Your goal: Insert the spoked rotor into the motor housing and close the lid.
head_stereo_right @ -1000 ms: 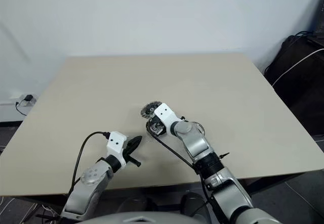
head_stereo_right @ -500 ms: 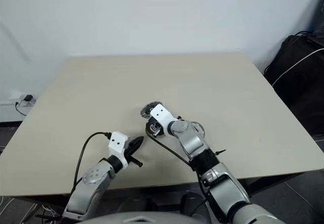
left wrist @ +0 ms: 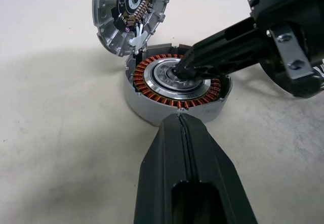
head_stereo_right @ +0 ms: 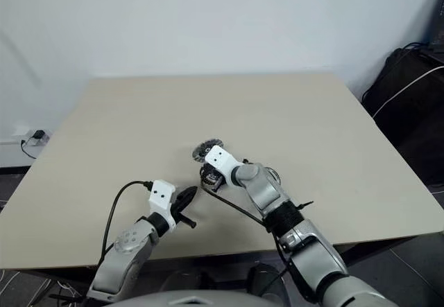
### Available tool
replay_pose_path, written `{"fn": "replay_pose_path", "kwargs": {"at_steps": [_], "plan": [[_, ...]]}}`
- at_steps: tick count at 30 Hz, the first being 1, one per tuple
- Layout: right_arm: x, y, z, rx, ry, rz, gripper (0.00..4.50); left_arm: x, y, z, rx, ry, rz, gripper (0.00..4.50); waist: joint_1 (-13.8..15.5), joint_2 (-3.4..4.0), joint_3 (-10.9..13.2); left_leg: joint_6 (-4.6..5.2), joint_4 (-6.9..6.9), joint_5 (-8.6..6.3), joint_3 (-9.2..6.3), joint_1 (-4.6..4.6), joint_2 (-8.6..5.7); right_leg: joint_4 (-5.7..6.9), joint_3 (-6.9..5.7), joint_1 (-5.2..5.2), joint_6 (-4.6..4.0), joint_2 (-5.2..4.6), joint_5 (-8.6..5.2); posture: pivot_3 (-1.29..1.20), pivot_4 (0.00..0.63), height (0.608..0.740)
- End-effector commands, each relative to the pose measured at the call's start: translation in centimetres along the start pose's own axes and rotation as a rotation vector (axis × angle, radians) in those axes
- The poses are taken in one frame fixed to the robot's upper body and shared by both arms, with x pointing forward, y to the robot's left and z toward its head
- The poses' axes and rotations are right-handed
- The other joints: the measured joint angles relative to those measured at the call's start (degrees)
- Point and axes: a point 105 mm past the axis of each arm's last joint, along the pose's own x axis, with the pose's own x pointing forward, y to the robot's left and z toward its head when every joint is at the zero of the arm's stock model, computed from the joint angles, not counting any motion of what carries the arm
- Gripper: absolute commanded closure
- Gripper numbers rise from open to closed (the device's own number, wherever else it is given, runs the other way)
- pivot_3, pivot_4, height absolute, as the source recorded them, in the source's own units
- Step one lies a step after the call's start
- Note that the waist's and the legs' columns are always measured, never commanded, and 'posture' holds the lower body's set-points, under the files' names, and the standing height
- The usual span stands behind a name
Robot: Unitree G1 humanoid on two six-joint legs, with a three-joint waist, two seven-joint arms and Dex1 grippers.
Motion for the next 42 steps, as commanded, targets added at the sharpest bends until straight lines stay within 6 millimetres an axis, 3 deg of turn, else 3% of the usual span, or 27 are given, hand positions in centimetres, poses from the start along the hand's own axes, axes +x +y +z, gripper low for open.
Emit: {"fn": "replay_pose_path", "kwargs": {"at_steps": [1, 20, 28, 42], "plan": [[-0.5, -0.1, 1.2, -0.023, -0.033, 0.003, 4.47, 0.3, -0.4, 1.7, 0.026, -0.062, -0.017, 4.5, 0.01, 0.0, 0.0, 0.0, 0.0, 0.0, 0.0, 0.0, 0.0, 0.0, 0.0, 0.0, 0.0, 0.0, 0.0, 0.0, 0.0, 0.74], [-1.3, -0.9, 0.1, -0.054, 0.038, -0.049, 4.47, 0.4, -0.6, 1.6, 0.034, -0.056, -0.029, 4.5, 0.22, 0.01, 0.01, 0.01, -0.02, -0.01, -0.01, -0.03, 0.0, -0.04, -0.02, -0.02, -0.13, -0.03, -0.08, 0.0, 0.0, 0.74], [-1.6, -1.0, 1.8, -0.033, -0.043, -0.076, 4.47, 0.5, -0.6, 1.6, 0.036, -0.053, -0.036, 4.5, 0.21, 0.01, 0.04, 0.02, -0.03, -0.01, -0.02, -0.04, 0.0, -0.04, -0.04, -0.04, -0.16, -0.03, -0.1, 0.0, 0.0, 0.74], [-0.5, -0.5, 2.2, 0.031, -0.086, -0.104, 4.47, 0.4, -0.5, 1.6, 0.04, -0.049, -0.036, 4.5, 0.19, 0.04, 0.1, 0.01, -0.06, -0.01, -0.02, -0.05, 0.0, -0.05, -0.04, -0.05, -0.17, -0.03, -0.11, 0.0, 0.0, 0.74]]}}
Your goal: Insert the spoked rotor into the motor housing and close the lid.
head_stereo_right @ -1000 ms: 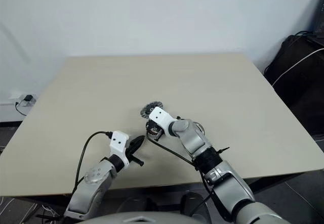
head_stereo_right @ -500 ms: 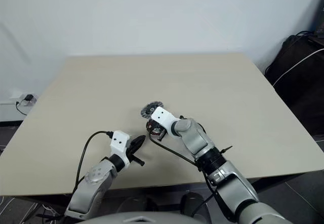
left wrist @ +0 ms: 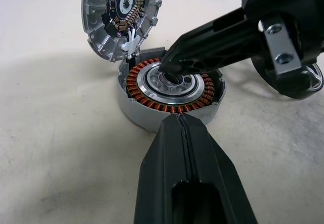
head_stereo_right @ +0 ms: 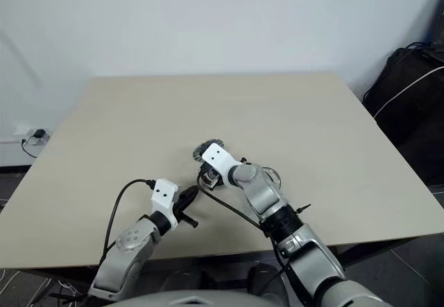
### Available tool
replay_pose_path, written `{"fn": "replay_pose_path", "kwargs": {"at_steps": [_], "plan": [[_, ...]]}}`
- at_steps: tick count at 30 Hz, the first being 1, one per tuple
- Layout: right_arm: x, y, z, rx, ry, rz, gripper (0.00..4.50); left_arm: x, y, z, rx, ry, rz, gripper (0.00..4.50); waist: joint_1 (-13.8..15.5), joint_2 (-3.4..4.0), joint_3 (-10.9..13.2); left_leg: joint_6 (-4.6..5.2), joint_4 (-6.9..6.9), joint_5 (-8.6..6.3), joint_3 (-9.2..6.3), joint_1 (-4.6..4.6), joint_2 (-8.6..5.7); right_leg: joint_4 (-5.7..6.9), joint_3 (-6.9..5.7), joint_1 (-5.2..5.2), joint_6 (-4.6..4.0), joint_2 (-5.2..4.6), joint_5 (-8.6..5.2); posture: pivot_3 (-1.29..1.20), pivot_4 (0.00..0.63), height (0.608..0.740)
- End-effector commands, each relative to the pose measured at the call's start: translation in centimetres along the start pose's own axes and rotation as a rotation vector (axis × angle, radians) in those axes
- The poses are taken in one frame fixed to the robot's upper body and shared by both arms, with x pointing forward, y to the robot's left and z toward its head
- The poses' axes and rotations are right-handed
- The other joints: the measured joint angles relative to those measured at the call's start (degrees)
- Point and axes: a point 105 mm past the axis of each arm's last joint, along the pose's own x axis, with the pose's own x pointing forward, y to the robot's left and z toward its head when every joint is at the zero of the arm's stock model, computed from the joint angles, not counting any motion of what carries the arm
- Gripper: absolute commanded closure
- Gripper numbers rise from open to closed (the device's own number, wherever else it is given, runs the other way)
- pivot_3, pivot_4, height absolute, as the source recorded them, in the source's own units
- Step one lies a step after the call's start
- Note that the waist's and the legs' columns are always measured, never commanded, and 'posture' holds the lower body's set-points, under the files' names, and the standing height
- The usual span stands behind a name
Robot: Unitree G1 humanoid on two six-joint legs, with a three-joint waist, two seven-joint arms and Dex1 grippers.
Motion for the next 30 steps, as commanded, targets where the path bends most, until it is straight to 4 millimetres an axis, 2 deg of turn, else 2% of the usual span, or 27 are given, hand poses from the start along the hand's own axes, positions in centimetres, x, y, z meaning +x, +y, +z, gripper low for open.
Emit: {"fn": "replay_pose_path", "kwargs": {"at_steps": [1, 12, 24, 30], "plan": [[-0.2, -0.6, 1.4, -0.004, -0.054, -0.022, 4.47, 0.2, -0.1, 1.3, 0.026, -0.046, -0.011, 4.5, -0.01, 0.03, 0.03, 0.0, 0.0, 0.0, 0.0, 0.0, 0.0, 0.0, 0.0, 0.0, 0.0, 0.0, 0.0, 0.0, 0.0, 0.74], [0.6, -0.8, 0.7, 0.026, -0.05, -0.036, 4.47, 0.1, -0.1, 1.4, 0.029, -0.046, -0.016, 4.5, -0.04, 0.03, 0.05, 0.0, -0.03, 0.0, 0.0, 0.0, 0.0, 0.0, 0.0, 0.0, -0.01, 0.0, -0.01, 0.0, 0.0, 0.74], [0.5, -1.7, 0.6, 0.057, -0.075, -0.074, 4.47, 0.3, -0.3, 1.3, 0.026, -0.042, -0.025, 4.5, -0.06, 0.06, 0.07, -0.01, -0.06, 0.0, 0.0, 0.0, 0.0, -0.01, 0.0, 0.0, -0.04, 0.01, -0.03, 0.0, 0.0, 0.74], [-0.4, -2.3, 1.8, 0.077, -0.147, -0.092, 4.47, 0.3, -0.3, 1.3, 0.024, -0.04, -0.022, 4.5, -0.07, 0.09, 0.12, 0.0, -0.06, 0.0, 0.0, 0.0, 0.0, -0.02, 0.0, 0.0, -0.04, 0.01, -0.03, 0.0, 0.0, 0.74]]}}
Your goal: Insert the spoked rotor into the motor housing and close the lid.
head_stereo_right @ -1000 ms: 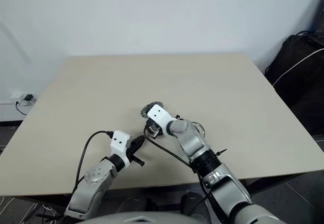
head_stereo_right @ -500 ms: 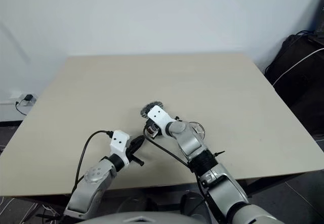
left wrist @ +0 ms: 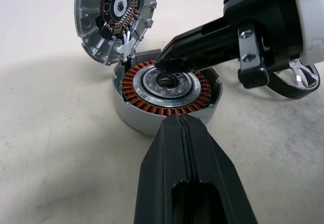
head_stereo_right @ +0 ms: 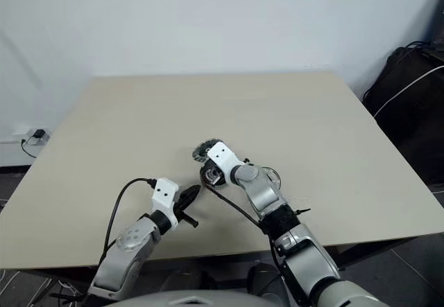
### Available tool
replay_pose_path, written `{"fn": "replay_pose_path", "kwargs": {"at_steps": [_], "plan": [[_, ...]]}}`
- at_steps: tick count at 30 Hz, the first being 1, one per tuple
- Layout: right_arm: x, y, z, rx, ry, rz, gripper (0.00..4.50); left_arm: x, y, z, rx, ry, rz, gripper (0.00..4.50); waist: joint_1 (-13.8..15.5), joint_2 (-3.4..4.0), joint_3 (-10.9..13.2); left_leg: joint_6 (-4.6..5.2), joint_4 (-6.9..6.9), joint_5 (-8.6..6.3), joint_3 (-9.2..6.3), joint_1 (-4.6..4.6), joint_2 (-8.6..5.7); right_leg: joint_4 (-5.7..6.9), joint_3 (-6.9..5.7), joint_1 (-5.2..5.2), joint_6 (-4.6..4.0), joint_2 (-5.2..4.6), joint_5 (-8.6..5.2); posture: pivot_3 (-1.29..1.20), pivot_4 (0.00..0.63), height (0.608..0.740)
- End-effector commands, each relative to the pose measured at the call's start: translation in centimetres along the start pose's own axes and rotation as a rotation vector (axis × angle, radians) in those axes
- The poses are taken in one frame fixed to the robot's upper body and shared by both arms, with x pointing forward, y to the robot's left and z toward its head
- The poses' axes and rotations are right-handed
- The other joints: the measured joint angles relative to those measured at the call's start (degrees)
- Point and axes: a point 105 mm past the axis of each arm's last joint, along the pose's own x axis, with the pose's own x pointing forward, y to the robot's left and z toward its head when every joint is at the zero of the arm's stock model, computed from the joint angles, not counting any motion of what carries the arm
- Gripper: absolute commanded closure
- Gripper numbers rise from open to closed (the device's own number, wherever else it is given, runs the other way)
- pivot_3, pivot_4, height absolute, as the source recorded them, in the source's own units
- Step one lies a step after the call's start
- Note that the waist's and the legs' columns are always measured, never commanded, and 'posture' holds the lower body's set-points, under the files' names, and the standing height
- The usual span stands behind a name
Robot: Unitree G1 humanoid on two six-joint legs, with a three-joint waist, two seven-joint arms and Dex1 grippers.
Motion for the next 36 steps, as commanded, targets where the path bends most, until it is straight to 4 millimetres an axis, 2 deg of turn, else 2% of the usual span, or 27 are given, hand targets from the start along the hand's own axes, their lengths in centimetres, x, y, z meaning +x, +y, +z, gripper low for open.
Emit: {"fn": "replay_pose_path", "kwargs": {"at_steps": [1, 7, 13, 19, 25, 30, 36], "plan": [[-0.9, -0.7, 2.6, -0.002, -0.104, -0.022, 4.47, 0.1, -0.2, 1.1, 0.015, -0.038, -0.006, 4.5, -0.01, 0.02, 0.02, 0.0, -0.01, 0.0, 0.0, 0.0, 0.0, 0.0, 0.0, 0.0, 0.0, 0.0, 0.0, 0.0, 0.0, 0.74], [-1.4, -0.6, 3.1, -0.011, -0.123, -0.009, 4.47, 0.1, -0.2, 1.1, 0.016, -0.036, -0.007, 4.5, 0.01, 0.03, 0.04, 0.0, -0.01, 0.0, 0.0, 0.0, 0.0, 0.0, 0.0, -0.01, -0.01, 0.0, -0.01, 0.0, 0.0, 0.74], [-1.4, 0.3, 2.7, -0.018, -0.106, 0.029, 4.47, 0.2, -0.2, 1.0, 0.015, -0.035, -0.01, 4.5, 0.04, 0.02, 0.05, 0.0, -0.01, 0.0, 0.0, 0.0, 0.0, 0.0, -0.01, -0.01, -0.01, 0.0, -0.01, 0.0, 0.0, 0.74], [-0.9, 0.7, 1.7, -0.009, -0.064, 0.039, 4.47, 0.3, -0.2, 0.9, 0.012, -0.034, -0.01, 4.5, 0.04, 0.02, 0.07, 0.01, -0.01, 0.0, 0.0, 0.0, 0.0, -0.01, 0.0, -0.01, -0.01, 0.0, -0.01, 0.0, 0.0, 0.74], [-0.1, 0.0, 0.5, 0.013, -0.018, 0.001, 4.47, 0.3, -0.3, 0.8, 0.008, -0.035, -0.008, 4.5, -0.06, 0.01, 0.07, 0.0, -0.01, 0.0, 0.0, 0.03, 0.0, 0.0, 0.0, 0.02, -0.01, 0.0, -0.01, 0.0, 0.0, 0.74], [-0.4, -0.3, 1.1, 0.016, -0.047, -0.003, 4.47, 0.2, -0.2, 0.7, 0.007, -0.033, -0.004, 4.5, -0.1, 0.04, 0.09, -0.06, -0.01, 0.04, -0.01, 0.04, 0.01, 0.02, 0.0, 0.01, 0.0, 0.0, 0.0, 0.0, 0.0, 0.74], [-1.3, -0.3, 3.2, 0.006, -0.134, 0.002, 4.47, 0.2, -0.1, 0.6, 0.007, -0.03, -0.006, 4.5, -0.01, 0.04, 0.1, -0.03, -0.03, 0.02, -0.01, -0.02, 0.02, 0.01, 0.0, -0.03, -0.01, 0.0, -0.01, 0.0, 0.0, 0.74]]}}
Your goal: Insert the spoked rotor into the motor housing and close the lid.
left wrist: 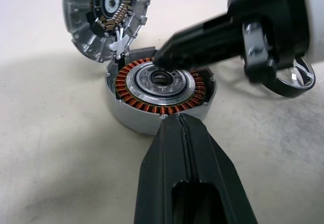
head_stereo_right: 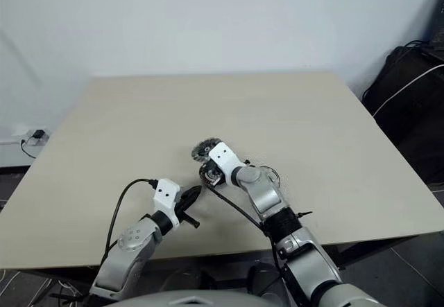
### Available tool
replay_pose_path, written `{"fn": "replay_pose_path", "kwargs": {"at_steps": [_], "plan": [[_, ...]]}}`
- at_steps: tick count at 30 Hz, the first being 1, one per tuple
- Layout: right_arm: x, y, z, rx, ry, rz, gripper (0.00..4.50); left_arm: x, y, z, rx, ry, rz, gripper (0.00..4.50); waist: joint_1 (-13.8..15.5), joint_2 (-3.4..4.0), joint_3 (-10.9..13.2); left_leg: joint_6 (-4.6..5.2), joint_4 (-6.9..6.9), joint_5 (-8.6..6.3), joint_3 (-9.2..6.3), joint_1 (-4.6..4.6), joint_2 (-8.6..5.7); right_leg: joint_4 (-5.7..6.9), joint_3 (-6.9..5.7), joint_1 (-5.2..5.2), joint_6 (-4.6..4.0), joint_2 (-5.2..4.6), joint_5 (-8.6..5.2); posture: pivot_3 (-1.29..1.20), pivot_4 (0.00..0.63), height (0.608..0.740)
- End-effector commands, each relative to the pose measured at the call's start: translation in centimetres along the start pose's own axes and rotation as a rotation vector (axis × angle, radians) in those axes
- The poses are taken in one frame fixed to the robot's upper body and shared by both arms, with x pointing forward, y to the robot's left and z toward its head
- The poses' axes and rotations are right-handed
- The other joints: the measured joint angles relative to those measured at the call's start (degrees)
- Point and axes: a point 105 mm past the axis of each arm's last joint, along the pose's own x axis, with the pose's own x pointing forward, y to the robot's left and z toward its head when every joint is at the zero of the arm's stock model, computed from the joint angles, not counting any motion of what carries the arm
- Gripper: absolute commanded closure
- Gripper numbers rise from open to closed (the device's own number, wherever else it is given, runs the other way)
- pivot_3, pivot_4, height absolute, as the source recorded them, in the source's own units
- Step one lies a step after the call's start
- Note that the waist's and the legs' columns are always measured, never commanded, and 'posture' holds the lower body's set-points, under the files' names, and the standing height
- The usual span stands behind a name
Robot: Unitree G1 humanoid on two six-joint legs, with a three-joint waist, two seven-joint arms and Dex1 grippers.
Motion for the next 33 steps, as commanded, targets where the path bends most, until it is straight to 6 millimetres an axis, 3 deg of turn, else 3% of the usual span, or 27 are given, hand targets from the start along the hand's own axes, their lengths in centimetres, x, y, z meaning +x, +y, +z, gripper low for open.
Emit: {"fn": "replay_pose_path", "kwargs": {"at_steps": [1, 6, 14, 25, 29, 33], "plan": [[-0.8, -0.2, 3.0, -0.015, -0.115, -0.004, 4.47, 0.1, 0.1, 0.8, 0.016, -0.033, -0.002, 4.5, 0.02, 0.0, 0.0, 0.02, -0.01, -0.01, 0.0, -0.02, 0.0, 0.0, 0.0, -0.01, 0.0, 0.0, 0.0, 0.0, 0.0, 0.74], [-0.3, -0.3, 2.0, 0.002, -0.081, -0.013, 4.47, 0.1, 0.1, 0.8, 0.018, -0.034, -0.005, 4.5, 0.05, -0.01, 0.0, 0.04, -0.05, -0.03, 0.0, -0.01, 0.0, -0.02, -0.04, 0.0, 0.01, 0.0, -0.01, 0.0, 0.0, 0.74], [0.5, -0.1, -2.5, 0.01, 0.073, -0.005, 4.47, 0.1, 0.1, 0.9, 0.02, -0.036, -0.001, 4.5, -0.01, 0.0, 0.0, 0.03, -0.05, -0.02, 0.01, 0.06, 0.0, -0.03, -0.03, 0.04, -0.03, 0.0, -0.04, 0.0, 0.0, 0.74], [-0.8, -0.4, 2.3, -0.057, -0.086, -0.013, 4.47, 0.0, 0.1, 0.9, 0.024, -0.032, -0.004, 4.5, 0.03, 0.0, 0.02, 0.03, -0.05, -0.02, 0.01, 0.0, 0.0, -0.03, -0.03, 0.01, -0.03, 0.0, -0.03, 0.0, 0.0, 0.74], [-1.1, 0.7, 2.5, -0.109, -0.072, 0.039, 4.47, 0.0, 0.0, 1.0, 0.024, -0.032, -0.007, 4.5, 0.04, 0.0, 0.02, 0.03, -0.07, -0.02, 0.0, 0.0, 0.0, -0.03, -0.04, 0.0, -0.03, 0.0, -0.04, 0.0, 0.0, 0.74], [-1.1, 0.8, 2.0, -0.146, -0.029, 0.035, 3.59, 0.0, 0.0, 1.0, 0.024, -0.033, -0.008, 4.5, 0.08, -0.01, 0.03, 0.03, -0.06, -0.02, 0.0, 0.0, 0.0, -0.04, -0.04, 0.0, -0.05, 0.0, -0.05, 0.0, 0.0, 0.74]]}}
